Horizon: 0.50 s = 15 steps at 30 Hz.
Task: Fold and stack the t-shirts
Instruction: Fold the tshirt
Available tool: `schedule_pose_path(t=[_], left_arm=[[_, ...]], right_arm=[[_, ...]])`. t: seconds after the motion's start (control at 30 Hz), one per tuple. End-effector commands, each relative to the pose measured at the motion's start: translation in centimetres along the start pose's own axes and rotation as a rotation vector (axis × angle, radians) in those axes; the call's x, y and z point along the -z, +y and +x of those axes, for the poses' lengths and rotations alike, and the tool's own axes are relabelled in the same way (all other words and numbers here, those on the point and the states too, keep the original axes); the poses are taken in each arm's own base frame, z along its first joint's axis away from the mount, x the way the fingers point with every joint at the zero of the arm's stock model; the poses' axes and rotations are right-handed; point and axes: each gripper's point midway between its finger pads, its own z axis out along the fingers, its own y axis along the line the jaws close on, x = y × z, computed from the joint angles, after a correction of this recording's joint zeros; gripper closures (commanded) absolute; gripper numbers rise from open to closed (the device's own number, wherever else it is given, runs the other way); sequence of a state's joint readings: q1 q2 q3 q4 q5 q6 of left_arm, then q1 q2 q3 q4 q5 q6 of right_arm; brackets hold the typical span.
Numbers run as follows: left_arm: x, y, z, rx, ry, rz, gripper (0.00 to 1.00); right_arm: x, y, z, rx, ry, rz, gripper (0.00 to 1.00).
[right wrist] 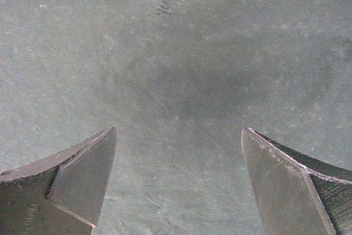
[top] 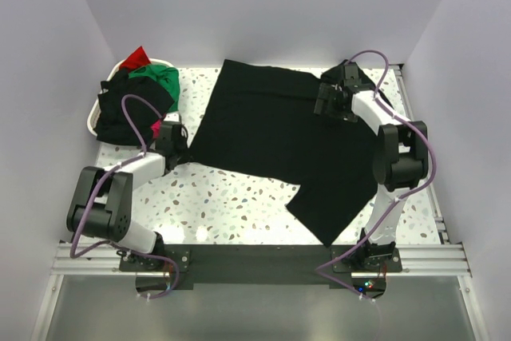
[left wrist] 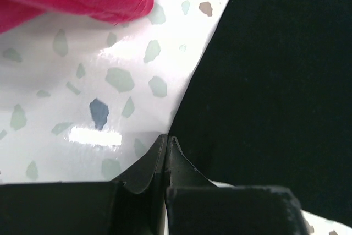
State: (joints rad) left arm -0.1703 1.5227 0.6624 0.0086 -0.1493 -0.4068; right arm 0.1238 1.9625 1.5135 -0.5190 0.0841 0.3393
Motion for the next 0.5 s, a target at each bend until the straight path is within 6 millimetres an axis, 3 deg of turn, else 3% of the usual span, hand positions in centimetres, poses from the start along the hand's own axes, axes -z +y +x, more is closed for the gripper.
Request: schedule_pose_path(t=[0.0, 0.1, 0.2, 0.47], left_arm=[[1.6, 0.6, -1.1, 0.021, -0.053, -0.019, 1.00], [2.4, 0.3, -2.1, 0.019, -0.089, -0.006, 1.00], [2.6, 0.4, -1.9, 0.010, -0.091, -0.001, 1.00], [1.9, 0.9, -0.7, -0.017, -0.027, -0.026, 1.00]], right_arm=[[1.2, 1.7, -1.1, 0.016, -0.050, -0.068, 0.02], [1.3, 2.8, -0.1, 0.043, -0.038, -0.067, 0.02], [1.3, 3.5, 1.1, 0.064, -0.024, -0.063, 0.02], [1.0, 3.1, 3.6, 0.096, 0.012, -0.020, 0.02]])
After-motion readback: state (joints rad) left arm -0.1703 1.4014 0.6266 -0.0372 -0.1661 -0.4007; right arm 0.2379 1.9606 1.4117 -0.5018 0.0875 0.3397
